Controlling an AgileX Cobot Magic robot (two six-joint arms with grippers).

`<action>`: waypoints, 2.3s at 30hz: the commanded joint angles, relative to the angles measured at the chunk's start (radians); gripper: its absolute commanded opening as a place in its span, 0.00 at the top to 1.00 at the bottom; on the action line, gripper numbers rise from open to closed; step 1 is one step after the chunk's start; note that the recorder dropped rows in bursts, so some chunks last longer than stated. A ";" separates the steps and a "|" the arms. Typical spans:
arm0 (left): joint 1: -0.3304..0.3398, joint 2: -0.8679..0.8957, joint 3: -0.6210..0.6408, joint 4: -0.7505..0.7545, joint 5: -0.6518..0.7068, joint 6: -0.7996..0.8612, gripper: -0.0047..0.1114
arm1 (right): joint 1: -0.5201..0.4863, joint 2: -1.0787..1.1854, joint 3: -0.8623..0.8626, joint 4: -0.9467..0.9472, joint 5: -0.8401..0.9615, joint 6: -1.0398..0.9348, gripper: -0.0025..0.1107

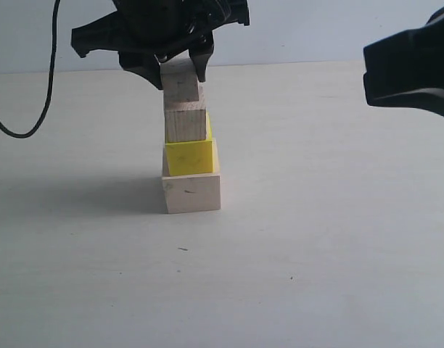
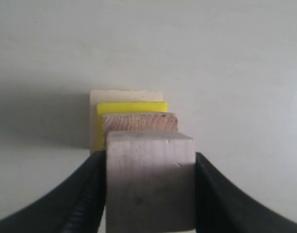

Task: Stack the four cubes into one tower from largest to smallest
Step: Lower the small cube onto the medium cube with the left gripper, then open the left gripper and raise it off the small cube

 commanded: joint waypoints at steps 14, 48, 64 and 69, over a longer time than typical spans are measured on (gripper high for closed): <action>-0.002 -0.003 -0.008 0.010 -0.002 -0.016 0.96 | 0.003 -0.001 0.004 -0.016 -0.007 -0.011 0.98; -0.002 0.016 -0.008 -0.006 -0.008 0.002 0.96 | 0.003 -0.001 0.004 -0.014 -0.007 -0.011 0.98; -0.002 0.014 -0.008 -0.009 -0.006 0.002 0.33 | 0.003 -0.001 0.004 -0.003 -0.007 -0.011 0.98; -0.002 0.014 -0.008 -0.009 -0.006 0.002 0.27 | 0.003 -0.001 0.004 -0.003 -0.007 -0.011 0.98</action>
